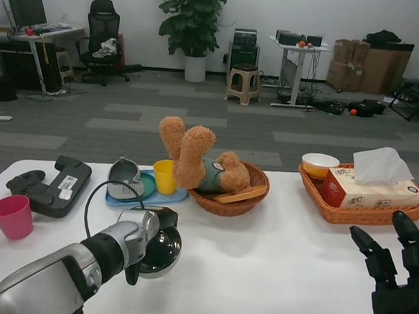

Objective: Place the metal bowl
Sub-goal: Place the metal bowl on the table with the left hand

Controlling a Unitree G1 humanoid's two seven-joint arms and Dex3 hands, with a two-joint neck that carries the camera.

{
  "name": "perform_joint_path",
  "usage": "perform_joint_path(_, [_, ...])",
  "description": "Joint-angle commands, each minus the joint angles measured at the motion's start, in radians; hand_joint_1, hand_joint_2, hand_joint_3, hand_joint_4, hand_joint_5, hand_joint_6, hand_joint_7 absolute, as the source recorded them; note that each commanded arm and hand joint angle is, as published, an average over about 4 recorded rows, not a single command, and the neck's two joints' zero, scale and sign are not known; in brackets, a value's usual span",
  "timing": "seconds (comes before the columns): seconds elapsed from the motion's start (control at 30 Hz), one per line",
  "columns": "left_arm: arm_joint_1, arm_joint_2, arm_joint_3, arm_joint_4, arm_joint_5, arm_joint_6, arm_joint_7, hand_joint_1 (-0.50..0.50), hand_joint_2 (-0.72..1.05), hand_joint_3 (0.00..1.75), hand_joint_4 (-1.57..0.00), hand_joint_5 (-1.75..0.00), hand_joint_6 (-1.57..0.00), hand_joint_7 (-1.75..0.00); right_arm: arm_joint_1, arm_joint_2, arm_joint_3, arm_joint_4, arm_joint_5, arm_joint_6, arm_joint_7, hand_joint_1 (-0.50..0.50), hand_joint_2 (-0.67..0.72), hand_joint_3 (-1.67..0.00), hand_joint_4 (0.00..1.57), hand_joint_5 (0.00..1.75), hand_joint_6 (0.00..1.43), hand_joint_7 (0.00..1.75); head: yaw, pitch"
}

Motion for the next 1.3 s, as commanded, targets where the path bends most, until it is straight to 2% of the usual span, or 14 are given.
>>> perform_joint_path(0.03, [-0.01, -0.011, 0.024, 0.055, 0.011, -0.029, 0.019, -0.5, 1.05, 1.13, -1.2, -1.75, -0.54, -1.68, -0.003, 0.0, -0.01, -0.005, 0.004, -0.009, 0.0, 0.25, 0.66, -0.24, 0.4, 0.68, 0.0, 0.56, -0.002, -0.004])
perform_joint_path(0.27, [-0.01, -0.029, 0.038, 0.125, 0.01, -0.07, 0.032, -0.5, 1.05, 1.13, -1.2, -1.75, -0.58, -1.68, 0.002, 0.003, -0.012, -0.005, 0.005, -0.01, 0.0, 0.25, 0.66, -0.2, 0.4, 0.68, 0.0, 0.56, -0.005, -0.01])
perform_joint_path(0.43, [-0.01, -0.041, 0.053, 0.169, 0.007, -0.104, 0.05, -0.5, 1.05, 1.13, -1.2, -1.75, -0.58, -1.68, 0.003, 0.003, -0.012, -0.005, 0.006, -0.012, 0.0, 0.25, 0.66, -0.24, 0.4, 0.68, 0.0, 0.56, -0.003, -0.008])
perform_joint_path(0.57, [-0.01, -0.05, 0.051, 0.192, 0.012, -0.108, 0.075, -0.5, 1.05, 1.0, -1.12, -1.75, -0.56, -1.68, 0.004, 0.004, -0.012, -0.005, 0.006, -0.013, 0.0, 0.25, 0.66, -0.24, 0.4, 0.68, 0.0, 0.56, -0.003, -0.012])
perform_joint_path(0.67, [-0.01, -0.061, 0.046, 0.212, 0.026, -0.108, 0.095, -0.5, 1.05, 0.96, -0.99, -1.75, -0.52, -1.68, 0.005, 0.006, -0.012, -0.005, 0.006, -0.014, 0.0, 0.25, 0.66, -0.2, 0.4, 0.68, 0.0, 0.56, -0.003, -0.013])
perform_joint_path(0.77, [-0.01, -0.068, 0.041, 0.236, 0.031, -0.108, 0.095, -0.5, 1.05, 0.89, -0.86, -1.75, -0.45, -1.68, 0.005, 0.006, -0.012, -0.005, 0.006, -0.015, 0.0, 0.25, 0.69, -0.24, 0.4, 0.68, 0.0, 0.56, -0.001, -0.017])
perform_joint_path(0.9, [-0.007, -0.075, 0.043, 0.259, 0.03, -0.109, 0.093, -0.5, 1.05, 0.81, -0.73, -1.75, -0.41, -1.68, 0.005, 0.007, -0.012, -0.005, 0.006, -0.015, 0.0, 0.24, 0.66, -0.24, 0.4, 0.68, 0.0, 0.56, 0.003, -0.022])
perform_joint_path(1.03, [0.013, -0.074, 0.049, 0.251, 0.028, -0.113, 0.09, -0.5, 1.05, 0.79, -0.42, -1.75, -0.28, -1.66, 0.006, 0.006, -0.012, -0.005, 0.006, -0.015, 0.0, 0.25, 0.68, -0.24, 0.4, 0.68, 0.0, 0.56, 0.011, -0.021])
perform_joint_path(1.07, [0.016, -0.074, 0.052, 0.248, 0.027, -0.115, 0.09, -0.5, 1.05, 0.79, -0.39, -1.75, -0.27, -1.64, 0.006, 0.006, -0.012, -0.005, 0.006, -0.015, 0.0, 0.25, 0.68, -0.24, 0.4, 0.68, 0.0, 0.56, 0.011, -0.02])
perform_joint_path(1.2, [0.034, -0.08, 0.118, 0.244, 0.031, -0.149, 0.095, -0.5, 1.05, 0.79, -0.06, -1.75, -0.16, -1.57, 0.007, 0.008, -0.014, -0.007, 0.006, -0.016, 0.0, 0.25, 0.66, -0.24, 0.4, 0.68, 0.0, 0.56, 0.009, -0.018])
perform_joint_path(1.3, [0.047, -0.08, 0.14, 0.232, 0.03, -0.152, 0.091, -0.5, 1.05, 0.79, 0.0, -1.75, -0.13, -1.54, 0.009, 0.008, -0.016, -0.011, 0.006, -0.017, 0.0, 0.25, 0.66, -0.24, 0.4, 0.68, 0.0, 0.56, 0.01, -0.02])
